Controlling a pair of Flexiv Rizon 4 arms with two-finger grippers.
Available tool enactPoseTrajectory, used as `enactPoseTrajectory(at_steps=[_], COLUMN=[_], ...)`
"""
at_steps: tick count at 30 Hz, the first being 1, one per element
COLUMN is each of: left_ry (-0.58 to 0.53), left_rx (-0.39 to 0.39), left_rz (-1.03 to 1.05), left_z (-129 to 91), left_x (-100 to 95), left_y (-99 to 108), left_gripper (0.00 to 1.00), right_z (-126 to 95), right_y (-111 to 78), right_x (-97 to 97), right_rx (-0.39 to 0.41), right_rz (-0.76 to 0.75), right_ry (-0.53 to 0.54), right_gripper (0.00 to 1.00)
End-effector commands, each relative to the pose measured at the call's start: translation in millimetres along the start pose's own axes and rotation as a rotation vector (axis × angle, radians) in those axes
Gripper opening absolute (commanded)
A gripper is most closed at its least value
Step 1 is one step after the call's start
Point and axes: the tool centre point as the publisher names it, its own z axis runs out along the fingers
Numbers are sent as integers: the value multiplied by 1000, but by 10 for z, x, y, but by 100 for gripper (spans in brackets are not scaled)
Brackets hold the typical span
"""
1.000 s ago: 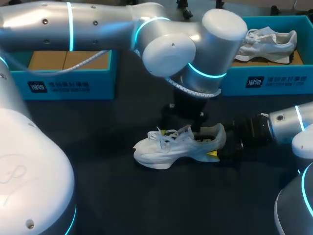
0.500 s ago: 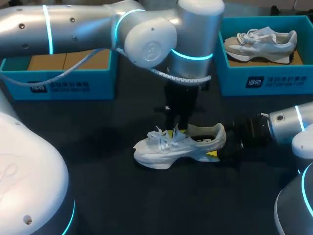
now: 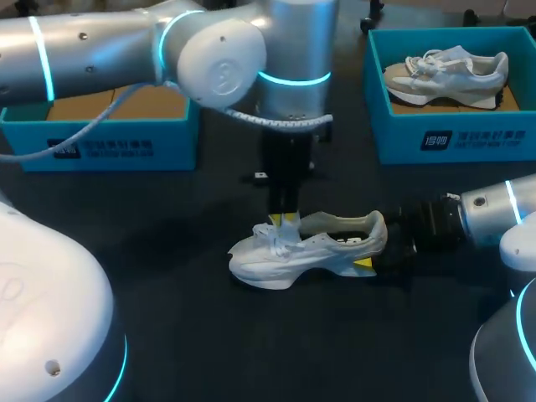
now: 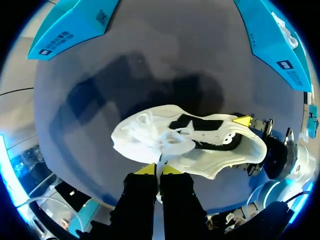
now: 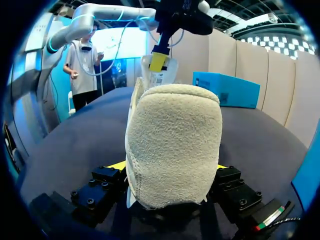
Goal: Take the shoe out of the shoebox, open the shoe tongue, remove and reinsert the insole, then place the shoe into the shoebox
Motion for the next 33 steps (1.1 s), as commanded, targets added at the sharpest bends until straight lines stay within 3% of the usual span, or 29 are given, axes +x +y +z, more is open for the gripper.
enactPoseTrajectory(at_steps=[1, 5, 7, 15, 17, 25, 27, 29, 31, 33], left_ry=[24, -4, -28, -42, -45, -54, -53, -51, -48, -47], left_rx=[59, 36, 66, 61, 90, 74, 73, 71, 70, 70], left_rz=[-18, -23, -50, -106, -129, -153, -154, -156, -155, -153], left_z=[74, 254, 337, 607, 663, 803, 798, 798, 796, 790], left_x=[-178, -259, -295, -390, -412, -502, -526, -570, -601, -619], left_y=[86, 41, 3, -91, -115, -159, -156, -156, -149, -139], left_gripper=[0, 0, 0, 0, 0, 0, 6, 19, 44, 56], right_z=[33, 33, 33, 33, 33, 33, 33, 33, 33, 33], right_y=[-41, -41, -41, -41, -41, -41, -41, -41, -41, -41], right_x=[-14, -14, -14, -14, -14, -14, -14, -14, -14, -14], right_rx=[3, 3, 3, 3, 3, 3, 3, 3, 3, 3], right_rz=[0, 0, 0, 0, 0, 0, 0, 0, 0, 0], right_ry=[-1, -1, -1, -1, -1, -1, -1, -1, -1, -1], right_gripper=[0, 0, 0, 0, 0, 0, 0, 0, 0, 0])
